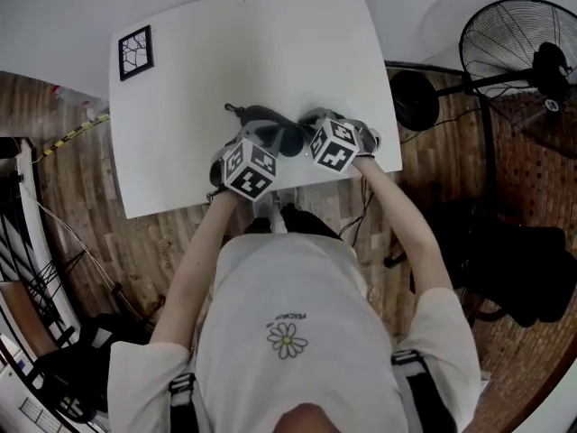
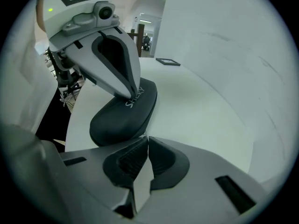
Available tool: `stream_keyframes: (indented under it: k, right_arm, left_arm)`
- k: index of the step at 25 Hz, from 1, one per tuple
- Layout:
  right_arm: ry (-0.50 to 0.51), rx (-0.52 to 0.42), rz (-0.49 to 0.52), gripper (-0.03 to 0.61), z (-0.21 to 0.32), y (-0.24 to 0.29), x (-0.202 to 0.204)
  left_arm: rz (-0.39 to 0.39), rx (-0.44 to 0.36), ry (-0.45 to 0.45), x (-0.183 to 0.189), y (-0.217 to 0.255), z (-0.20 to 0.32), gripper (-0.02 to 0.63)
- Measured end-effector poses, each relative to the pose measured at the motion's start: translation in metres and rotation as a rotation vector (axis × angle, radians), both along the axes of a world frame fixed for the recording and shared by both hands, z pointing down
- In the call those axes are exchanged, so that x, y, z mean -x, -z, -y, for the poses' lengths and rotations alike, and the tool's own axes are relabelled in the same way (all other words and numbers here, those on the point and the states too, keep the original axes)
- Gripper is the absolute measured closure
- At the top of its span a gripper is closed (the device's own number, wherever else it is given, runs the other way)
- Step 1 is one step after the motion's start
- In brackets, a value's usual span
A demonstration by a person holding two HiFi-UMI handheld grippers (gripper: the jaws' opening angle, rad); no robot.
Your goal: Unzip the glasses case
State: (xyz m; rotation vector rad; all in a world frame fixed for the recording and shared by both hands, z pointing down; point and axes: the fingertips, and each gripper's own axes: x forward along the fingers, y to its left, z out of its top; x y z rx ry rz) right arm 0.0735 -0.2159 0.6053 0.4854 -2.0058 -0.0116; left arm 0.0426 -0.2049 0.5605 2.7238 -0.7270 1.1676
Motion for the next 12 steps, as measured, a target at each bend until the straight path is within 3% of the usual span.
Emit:
stream_keyframes:
  k: [4, 9, 12]
  right_arm:
    - [0.051, -0.005, -0.006, 0.569, 0.016, 0.000, 0.013]
    - [-0.070, -0.034, 0.050, 0.571, 0.023, 0.004, 0.020]
    - [-0.092, -0.003, 0.051, 0.571, 0.004, -0.003, 0.025]
  left_arm:
    - [-0.012, 0.015, 0.026, 0.000, 0.000, 0.001, 0.603]
    - [-0.019, 0.097, 0.092, 0.009, 0.002, 0.013, 0.602]
    - [-0.019, 0.110, 0.111, 0.014, 0.007, 0.015, 0.603]
